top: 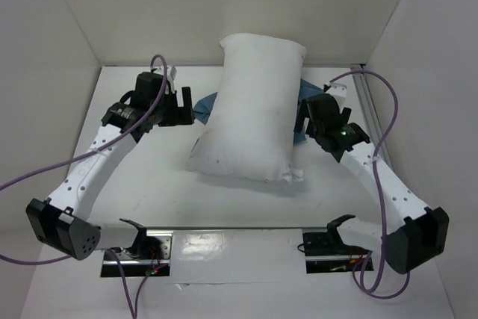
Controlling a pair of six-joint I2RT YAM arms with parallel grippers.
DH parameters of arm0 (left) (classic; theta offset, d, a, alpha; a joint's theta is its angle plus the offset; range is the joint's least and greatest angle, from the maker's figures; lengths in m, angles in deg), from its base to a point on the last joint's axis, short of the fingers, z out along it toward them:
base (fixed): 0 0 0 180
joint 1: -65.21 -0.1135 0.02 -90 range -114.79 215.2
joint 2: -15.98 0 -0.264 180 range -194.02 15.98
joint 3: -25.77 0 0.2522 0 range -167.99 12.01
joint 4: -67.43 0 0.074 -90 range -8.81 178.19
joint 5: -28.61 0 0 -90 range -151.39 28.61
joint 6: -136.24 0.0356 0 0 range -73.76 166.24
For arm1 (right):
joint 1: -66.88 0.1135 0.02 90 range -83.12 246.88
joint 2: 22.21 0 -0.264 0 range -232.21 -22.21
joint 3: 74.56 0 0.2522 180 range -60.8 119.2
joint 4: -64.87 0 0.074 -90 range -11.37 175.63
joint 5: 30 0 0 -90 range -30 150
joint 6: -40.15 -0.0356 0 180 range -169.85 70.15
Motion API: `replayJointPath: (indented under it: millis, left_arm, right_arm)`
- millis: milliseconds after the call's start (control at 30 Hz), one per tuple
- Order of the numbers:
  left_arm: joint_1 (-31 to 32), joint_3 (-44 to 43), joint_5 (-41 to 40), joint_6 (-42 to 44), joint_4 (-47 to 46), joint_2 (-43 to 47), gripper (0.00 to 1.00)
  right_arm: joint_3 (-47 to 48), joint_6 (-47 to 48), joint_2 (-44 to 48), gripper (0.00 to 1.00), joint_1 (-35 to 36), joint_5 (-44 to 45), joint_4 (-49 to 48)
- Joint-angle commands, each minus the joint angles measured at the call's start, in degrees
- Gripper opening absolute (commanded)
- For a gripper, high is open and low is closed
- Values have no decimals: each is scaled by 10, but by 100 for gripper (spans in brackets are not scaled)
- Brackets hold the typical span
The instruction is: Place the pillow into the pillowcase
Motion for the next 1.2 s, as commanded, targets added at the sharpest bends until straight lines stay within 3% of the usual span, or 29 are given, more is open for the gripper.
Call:
replayJointPath:
  millis: [0, 267, 467, 633, 700, 733, 767, 833, 867, 900, 1167]
  left_arm:
    - [4, -46, 47, -10, -15, -40, 100]
    - [9, -103, 137, -26, -47, -140, 100]
    - [14, -161, 190, -33, -66, -230, 100]
    - [14, -189, 288, -38, -66, -307, 100]
    - [14, -195, 319, -38, -66, -333, 93]
    - [14, -195, 349, -38, -66, -333, 79]
    - [14, -201, 361, -38, -66, -340, 67]
    - [14, -214, 373, -38, -66, -340, 33]
    - [14, -224, 373, -38, -66, -340, 2]
    - [14, -237, 373, -38, -58, -340, 0]
    - [21, -367, 399, -63, -59, -288, 0]
  right_arm:
    - [18, 26, 47, 100, 5, -86, -6]
    - [70, 44, 22, 100, 5, -169, 23]
    - [126, 49, -81, 100, 5, -280, -19]
    - [162, 49, -190, 100, -6, -337, -41]
    - [162, 42, -212, 100, -11, -357, -57]
    - [172, 41, -232, 94, -11, -367, -57]
    - [184, 41, -238, 72, -11, -375, -63]
    - [198, 48, -243, 40, -11, -391, -68]
    - [223, 48, -243, 19, -11, -391, -68]
    - [241, 48, -243, 0, -11, -376, -50]
    - [407, 68, -165, 0, -11, -279, -18]
